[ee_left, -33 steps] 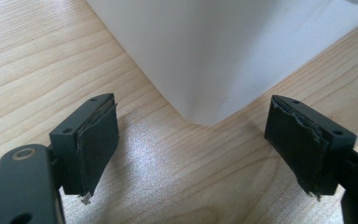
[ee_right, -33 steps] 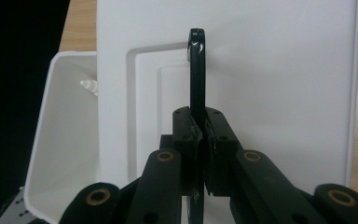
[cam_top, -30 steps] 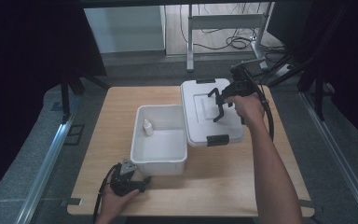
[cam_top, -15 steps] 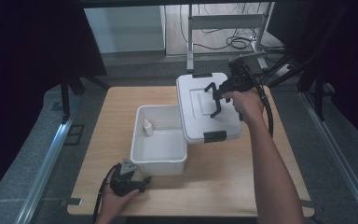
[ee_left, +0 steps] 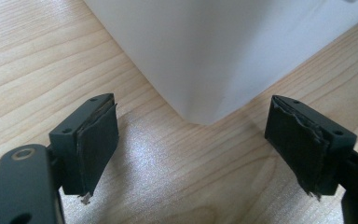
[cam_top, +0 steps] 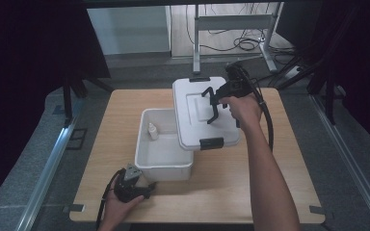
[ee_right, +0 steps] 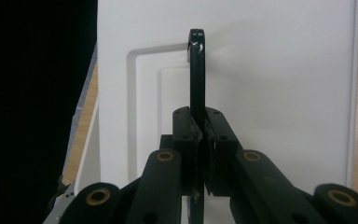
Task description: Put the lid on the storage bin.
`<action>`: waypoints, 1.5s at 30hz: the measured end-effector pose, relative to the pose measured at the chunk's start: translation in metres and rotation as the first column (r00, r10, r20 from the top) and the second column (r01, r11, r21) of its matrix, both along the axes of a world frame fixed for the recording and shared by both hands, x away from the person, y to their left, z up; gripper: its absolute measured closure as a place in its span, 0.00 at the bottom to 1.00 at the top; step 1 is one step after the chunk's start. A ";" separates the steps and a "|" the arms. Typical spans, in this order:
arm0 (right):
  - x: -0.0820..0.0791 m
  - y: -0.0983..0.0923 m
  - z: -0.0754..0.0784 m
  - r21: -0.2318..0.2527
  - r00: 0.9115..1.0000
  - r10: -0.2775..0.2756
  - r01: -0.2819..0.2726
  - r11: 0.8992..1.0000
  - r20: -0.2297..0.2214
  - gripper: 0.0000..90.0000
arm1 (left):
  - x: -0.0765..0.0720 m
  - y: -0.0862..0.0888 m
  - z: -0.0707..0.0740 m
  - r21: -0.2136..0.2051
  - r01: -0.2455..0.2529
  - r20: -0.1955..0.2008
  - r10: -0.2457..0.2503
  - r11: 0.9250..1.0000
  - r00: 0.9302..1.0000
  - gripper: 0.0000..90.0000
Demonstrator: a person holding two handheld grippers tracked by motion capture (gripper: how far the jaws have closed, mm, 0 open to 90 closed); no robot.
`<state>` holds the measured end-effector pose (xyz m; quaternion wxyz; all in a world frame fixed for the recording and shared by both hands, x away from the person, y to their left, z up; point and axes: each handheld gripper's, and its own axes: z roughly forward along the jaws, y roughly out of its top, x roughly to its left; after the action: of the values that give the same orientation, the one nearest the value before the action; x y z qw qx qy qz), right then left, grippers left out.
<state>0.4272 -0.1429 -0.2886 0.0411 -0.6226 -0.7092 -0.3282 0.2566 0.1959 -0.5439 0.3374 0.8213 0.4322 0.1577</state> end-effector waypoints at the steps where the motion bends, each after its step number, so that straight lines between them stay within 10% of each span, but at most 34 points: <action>1: 0.000 0.000 0.000 0.000 1.000 0.000 0.000 1.000 0.000 0.95 | 0.000 0.000 0.000 0.000 0.000 0.000 0.000 1.000 1.000 0.19; 22: -0.002 0.067 -0.016 -0.023 0.997 0.033 -0.035 0.999 -0.064 0.95 | 0.000 0.000 0.000 -0.001 0.003 0.000 -0.003 1.000 1.000 0.19; 45: -0.013 0.099 -0.033 -0.011 0.995 0.005 -0.007 1.000 -0.098 0.95 | 0.000 0.000 0.000 0.003 0.008 -0.002 -0.008 1.000 1.000 0.19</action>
<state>0.4143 -0.0440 -0.3220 0.0733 -0.6361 -0.7101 -0.2930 0.2563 0.1956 -0.5436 0.3364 0.8235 0.4291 0.1565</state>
